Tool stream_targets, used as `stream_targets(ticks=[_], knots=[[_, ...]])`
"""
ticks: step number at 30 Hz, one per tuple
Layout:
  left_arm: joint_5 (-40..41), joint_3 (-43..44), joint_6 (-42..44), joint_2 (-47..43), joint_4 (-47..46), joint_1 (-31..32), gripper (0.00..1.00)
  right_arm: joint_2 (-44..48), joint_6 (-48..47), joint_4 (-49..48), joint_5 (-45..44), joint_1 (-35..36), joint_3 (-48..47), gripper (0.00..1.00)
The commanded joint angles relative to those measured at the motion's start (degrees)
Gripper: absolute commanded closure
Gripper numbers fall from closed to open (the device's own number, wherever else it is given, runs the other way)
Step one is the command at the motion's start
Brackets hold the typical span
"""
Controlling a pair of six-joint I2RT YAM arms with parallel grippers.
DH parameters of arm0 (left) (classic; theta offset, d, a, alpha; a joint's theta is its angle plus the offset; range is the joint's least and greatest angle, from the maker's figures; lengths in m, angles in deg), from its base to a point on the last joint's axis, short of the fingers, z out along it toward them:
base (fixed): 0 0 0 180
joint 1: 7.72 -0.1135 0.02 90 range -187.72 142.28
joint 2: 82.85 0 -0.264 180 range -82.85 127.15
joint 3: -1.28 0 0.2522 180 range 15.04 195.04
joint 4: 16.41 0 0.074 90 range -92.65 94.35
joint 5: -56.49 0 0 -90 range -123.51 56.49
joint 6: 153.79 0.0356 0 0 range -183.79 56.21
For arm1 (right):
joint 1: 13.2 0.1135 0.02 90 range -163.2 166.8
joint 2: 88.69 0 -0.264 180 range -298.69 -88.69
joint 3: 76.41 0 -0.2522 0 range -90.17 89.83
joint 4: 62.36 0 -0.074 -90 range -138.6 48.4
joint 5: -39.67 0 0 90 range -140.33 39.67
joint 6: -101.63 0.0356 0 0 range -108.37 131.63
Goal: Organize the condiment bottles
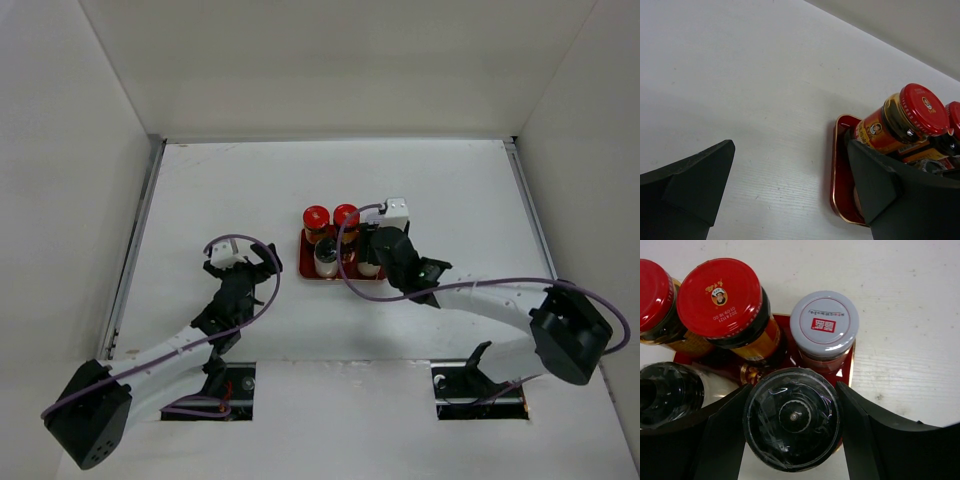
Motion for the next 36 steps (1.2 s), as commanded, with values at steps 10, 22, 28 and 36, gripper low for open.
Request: stream_targets(ticks=[10, 22, 28, 36], knots=[[0.69, 12.61, -0.99, 6.31, 11.78, 4.17, 0.0, -1.07, -1.54, -10.64, -4.41, 1.85, -4.04, 0.0], [-0.36, 21.93, -1.16, 1.82, 26.37, 6.54, 0.0, 22.57, 4.15, -8.88, -7.76, -12.9, 7.9, 0.0], [0.25, 24.57, -0.81, 2.61, 28.76, 9.0, 0.0, 25.22, 12.69, -10.72, -0.38, -25.3, 15.64, 0.0], [0.86, 26.77, -0.72, 4.37, 28.67, 11.64, 0.0, 26.02, 15.87, -11.69, 3.5, -29.53, 18.29, 0.0]])
